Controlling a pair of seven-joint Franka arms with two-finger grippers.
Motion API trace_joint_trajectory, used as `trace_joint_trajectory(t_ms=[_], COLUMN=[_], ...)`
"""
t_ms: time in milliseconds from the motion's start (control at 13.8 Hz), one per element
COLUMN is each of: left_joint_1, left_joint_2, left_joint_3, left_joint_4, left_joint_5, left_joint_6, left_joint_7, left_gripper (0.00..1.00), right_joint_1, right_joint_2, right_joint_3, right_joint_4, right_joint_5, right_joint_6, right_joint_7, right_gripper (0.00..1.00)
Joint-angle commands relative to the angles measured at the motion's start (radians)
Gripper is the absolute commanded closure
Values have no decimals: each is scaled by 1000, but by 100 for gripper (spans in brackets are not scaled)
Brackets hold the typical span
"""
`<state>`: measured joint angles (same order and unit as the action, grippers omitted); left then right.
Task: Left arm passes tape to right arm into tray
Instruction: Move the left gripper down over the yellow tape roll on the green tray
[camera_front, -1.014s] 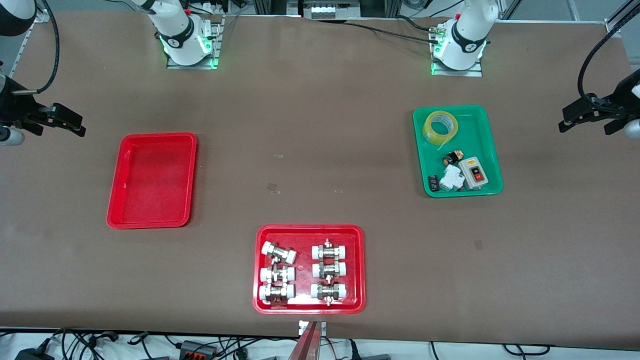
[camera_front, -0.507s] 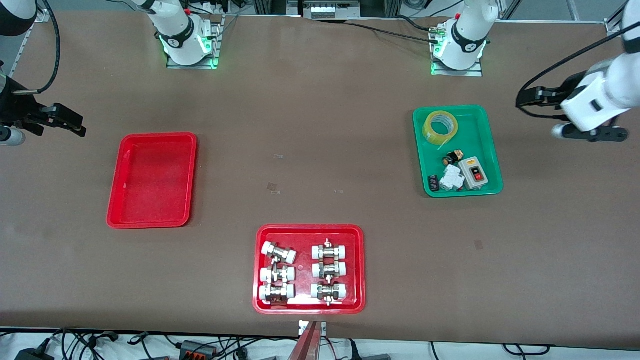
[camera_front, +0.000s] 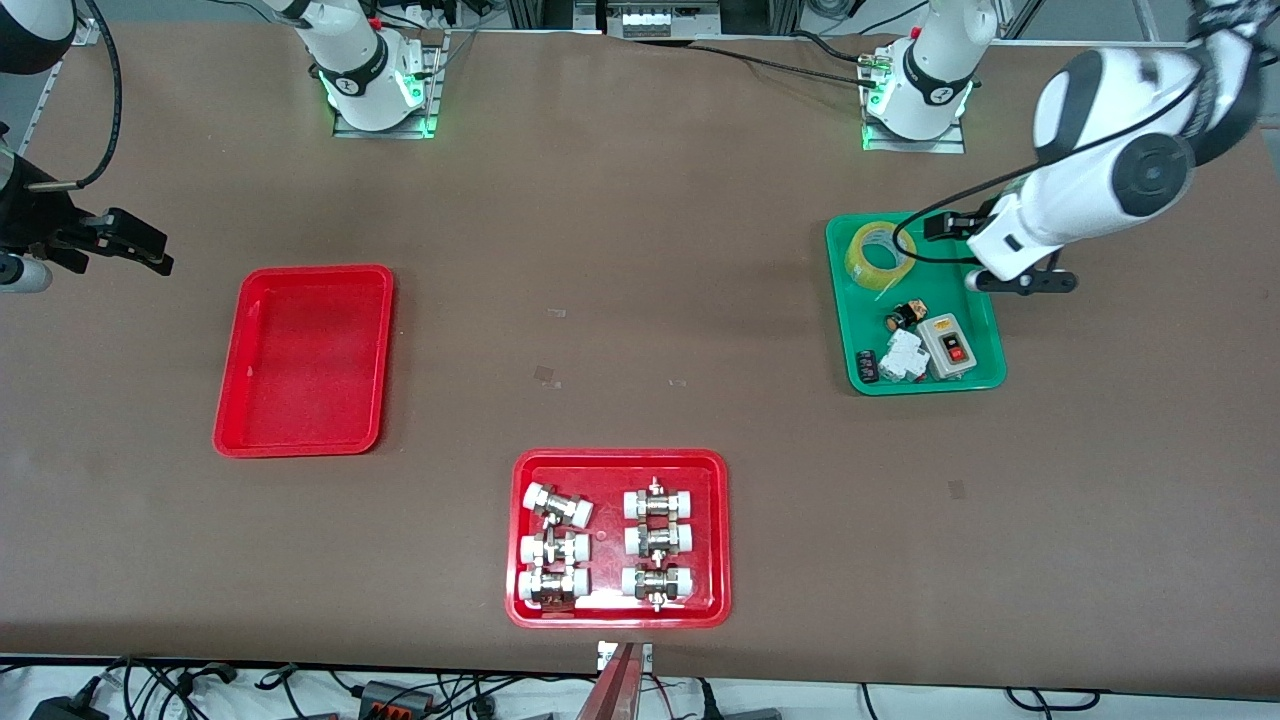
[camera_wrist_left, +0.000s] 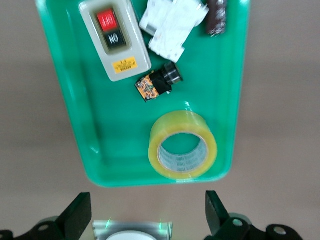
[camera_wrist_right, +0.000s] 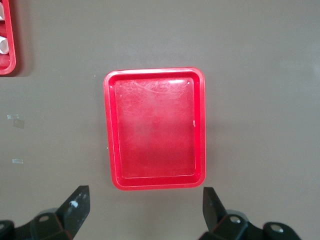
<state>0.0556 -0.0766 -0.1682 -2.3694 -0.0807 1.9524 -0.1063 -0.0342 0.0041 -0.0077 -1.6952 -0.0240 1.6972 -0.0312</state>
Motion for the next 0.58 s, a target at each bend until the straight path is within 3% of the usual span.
trace_joint_trajectory(t_ms=[0,507], left_joint_1=[15,35], left_joint_2=[29,193], left_joint_3=[-2,-5], left_joint_4=[-152,-212], left_joint_5=[-27,-117], left_joint_6=[163,322], left_joint_7=[2,2], left_gripper=[0,0], right_joint_1=[5,8], right_joint_2=[19,25], right_joint_3=[3,5], right_joint_4=[34,42], right_joint_5=[9,1], right_joint_6=[-2,-7], right_joint_7=[10,1], right_gripper=[0,0])
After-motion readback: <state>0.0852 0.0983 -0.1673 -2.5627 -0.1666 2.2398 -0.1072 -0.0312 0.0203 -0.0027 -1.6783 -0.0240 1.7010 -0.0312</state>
